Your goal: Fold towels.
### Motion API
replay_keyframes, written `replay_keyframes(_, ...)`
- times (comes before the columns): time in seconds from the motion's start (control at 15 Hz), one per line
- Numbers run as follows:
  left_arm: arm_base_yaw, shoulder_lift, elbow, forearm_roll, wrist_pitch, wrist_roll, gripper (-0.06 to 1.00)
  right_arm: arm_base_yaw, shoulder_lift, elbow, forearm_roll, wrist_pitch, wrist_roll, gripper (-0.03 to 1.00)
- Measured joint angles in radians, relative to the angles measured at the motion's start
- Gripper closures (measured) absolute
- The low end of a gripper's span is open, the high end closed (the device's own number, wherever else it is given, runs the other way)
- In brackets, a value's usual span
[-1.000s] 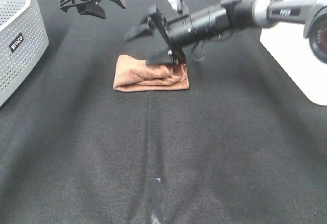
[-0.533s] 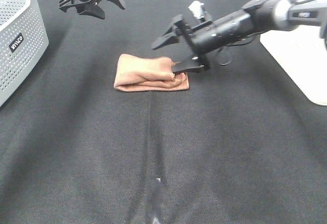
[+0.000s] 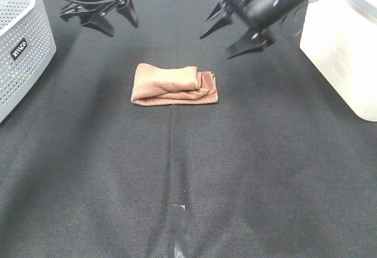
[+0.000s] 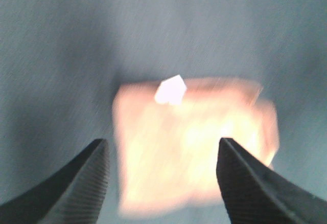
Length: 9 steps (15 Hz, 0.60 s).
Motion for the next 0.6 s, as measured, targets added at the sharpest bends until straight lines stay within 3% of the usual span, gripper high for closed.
replay_keyframes(0.13, 0.000, -0.066, 0.000, 0.079, 0.089, 0.000, 0.35, 0.000, -0.064, 0.000, -0.076, 0.038, 0.055, 0.12)
replay_keyframes(0.47, 0.000, -0.223, 0.029, 0.149, 0.095, 0.011, 0.35, 0.000, -0.149, 0.000, -0.192, 0.041, 0.130, 0.12)
replay_keyframes(0.6, 0.000, -0.368, 0.158, 0.203, 0.095, 0.043, 0.35, 0.000, -0.222, 0.006, -0.297, 0.042, 0.178, 0.12)
